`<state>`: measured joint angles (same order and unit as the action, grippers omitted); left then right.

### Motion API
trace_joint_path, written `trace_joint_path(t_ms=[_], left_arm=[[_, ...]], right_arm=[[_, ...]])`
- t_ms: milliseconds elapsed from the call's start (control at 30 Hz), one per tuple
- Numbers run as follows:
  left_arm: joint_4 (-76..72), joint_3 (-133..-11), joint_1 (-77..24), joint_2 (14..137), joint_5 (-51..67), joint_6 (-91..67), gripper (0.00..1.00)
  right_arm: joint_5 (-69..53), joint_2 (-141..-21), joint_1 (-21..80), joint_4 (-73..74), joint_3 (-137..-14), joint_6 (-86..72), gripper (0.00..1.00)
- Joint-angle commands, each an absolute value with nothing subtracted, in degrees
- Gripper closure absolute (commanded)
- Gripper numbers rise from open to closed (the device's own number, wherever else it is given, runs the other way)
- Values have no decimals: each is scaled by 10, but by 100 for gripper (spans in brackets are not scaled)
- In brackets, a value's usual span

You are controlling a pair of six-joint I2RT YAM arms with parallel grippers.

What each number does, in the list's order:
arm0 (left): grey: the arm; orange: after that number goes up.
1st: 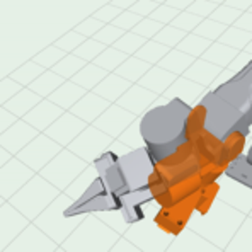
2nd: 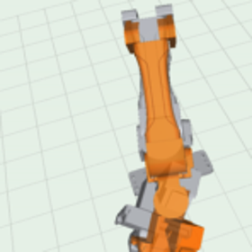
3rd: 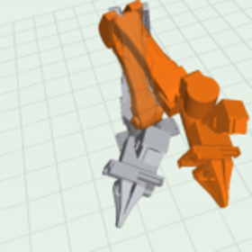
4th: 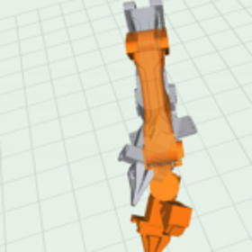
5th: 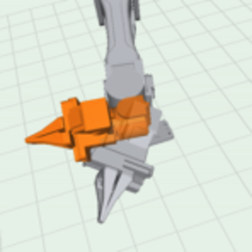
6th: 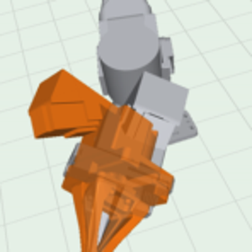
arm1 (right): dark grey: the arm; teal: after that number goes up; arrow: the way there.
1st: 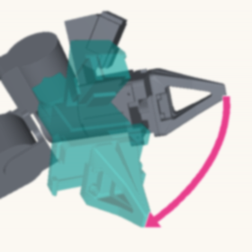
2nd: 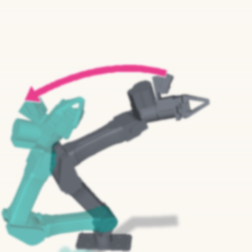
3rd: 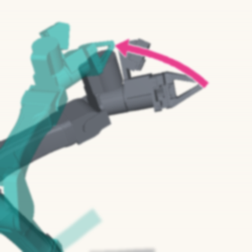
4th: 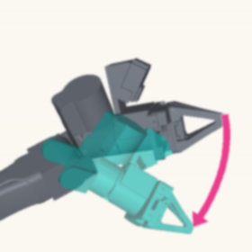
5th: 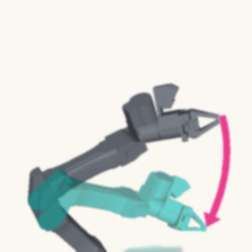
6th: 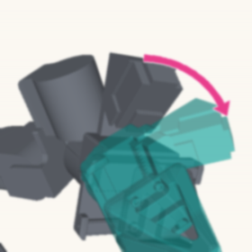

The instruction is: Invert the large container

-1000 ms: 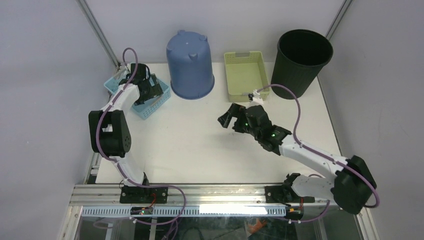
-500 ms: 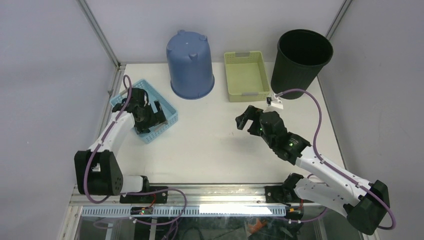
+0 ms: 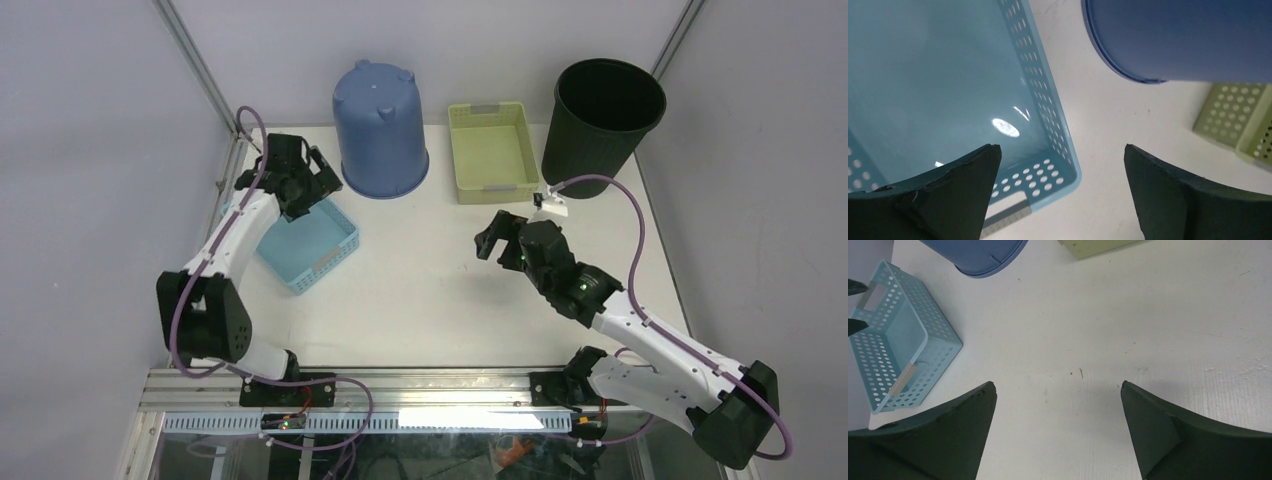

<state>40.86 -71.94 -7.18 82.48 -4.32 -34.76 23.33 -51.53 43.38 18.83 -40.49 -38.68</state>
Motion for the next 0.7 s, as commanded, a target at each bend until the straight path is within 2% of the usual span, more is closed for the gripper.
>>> trace_joint_path(t_ms=[0, 167, 467, 567, 667], left_arm=[[317, -724, -100, 883, -131, -457, 1], [310, -730, -116, 950, -162, -459, 7], [310, -694, -117, 953, -177, -450, 51], [311, -680, -116, 959, -172, -443, 59], [309, -667, -117, 957, -162, -445, 62]], right_arm=[[248, -488, 432, 206, -425, -401, 1], [257, -447, 432, 206, -397, -414, 1], [272, -450, 433, 213, -407, -408, 0], [267, -458, 432, 205, -408, -407, 1], [262, -464, 433, 205, -410, -409, 1]])
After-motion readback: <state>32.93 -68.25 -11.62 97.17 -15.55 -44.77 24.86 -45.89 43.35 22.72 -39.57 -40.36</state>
